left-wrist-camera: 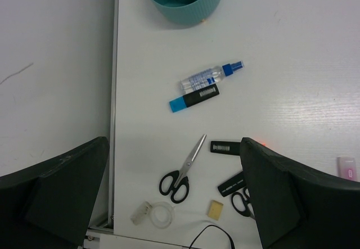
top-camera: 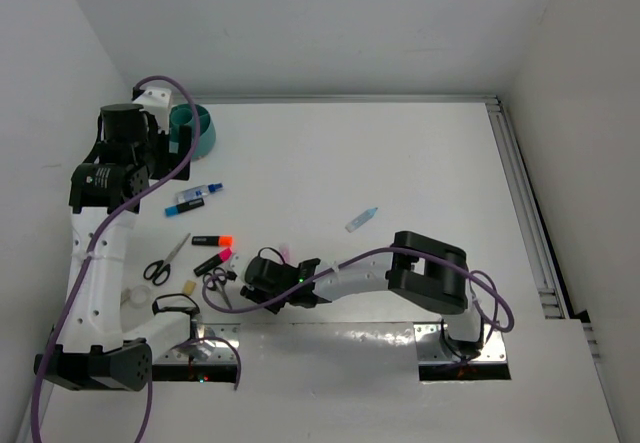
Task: Sort the stationery into containers
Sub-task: Move the pen cap to the corner of the board, then pick up the pen cap at the corner of the board.
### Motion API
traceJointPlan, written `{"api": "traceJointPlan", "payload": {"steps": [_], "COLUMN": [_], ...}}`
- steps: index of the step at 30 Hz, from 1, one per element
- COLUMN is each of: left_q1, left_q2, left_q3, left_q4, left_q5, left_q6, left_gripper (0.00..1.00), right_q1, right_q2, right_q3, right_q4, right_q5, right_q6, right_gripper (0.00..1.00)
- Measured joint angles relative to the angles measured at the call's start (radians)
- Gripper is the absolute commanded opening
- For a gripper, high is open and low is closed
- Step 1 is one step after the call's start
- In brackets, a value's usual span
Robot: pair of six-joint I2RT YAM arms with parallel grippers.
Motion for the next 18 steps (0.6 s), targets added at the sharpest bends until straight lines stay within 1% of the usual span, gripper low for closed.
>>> {"api": "traceJointPlan", "payload": {"steps": [2, 4, 5, 9, 11, 13, 14, 16, 18], "left_q1": [0.000, 0.000, 0.000, 0.000, 0.000, -0.009, -0.013, -0.071, -0.134], "left_q2": [-0.002, -0.003, -0.004, -0.010, -0.015, -0.017, -0.017, -0.005, 0.021], "left_q3": [0.000, 0.000, -0.002, -0.013, -0.027, -0.056, -0.066, -0.131, -0.185], "left_q4": [0.000, 0.000, 0.001, 0.005, 0.006, 0.010, 0.009, 0.010, 0.005], "left_q5": [0.002, 0.007, 0.011, 0.055, 0.117, 0.198, 0.212, 0.280, 0.320], "left_q6": [0.000, 0.000, 0.000, 0.027, 0.092, 0.201, 0.226, 0.385, 0.541], "left_gripper": [1.00, 1.00, 1.00, 1.00, 1.00, 0.98, 0.92, 0.89, 0.89], "right_q1": [0.001, 0.001, 0.001, 0.000, -0.003, -0.013, -0.022, -0.047, -0.080], "right_q2": [0.000, 0.000, 0.000, -0.003, -0.026, -0.072, -0.106, -0.190, -0.306], "right_q3": [0.000, 0.000, 0.000, -0.004, -0.035, -0.085, -0.114, -0.169, -0.231], "right_q4": [-0.002, -0.003, -0.003, 0.002, 0.010, -0.004, -0.020, -0.052, -0.079], "right_q5": [0.008, 0.010, 0.014, 0.016, 0.011, -0.004, -0.012, -0.024, -0.040], "right_q6": [0.002, 0.002, 0.005, 0.024, 0.046, 0.075, 0.091, 0.123, 0.154], "right_gripper": [0.35, 0.16, 0.01, 0.00, 0.00, 0.00, 0.00, 0.00, 0.00]}}
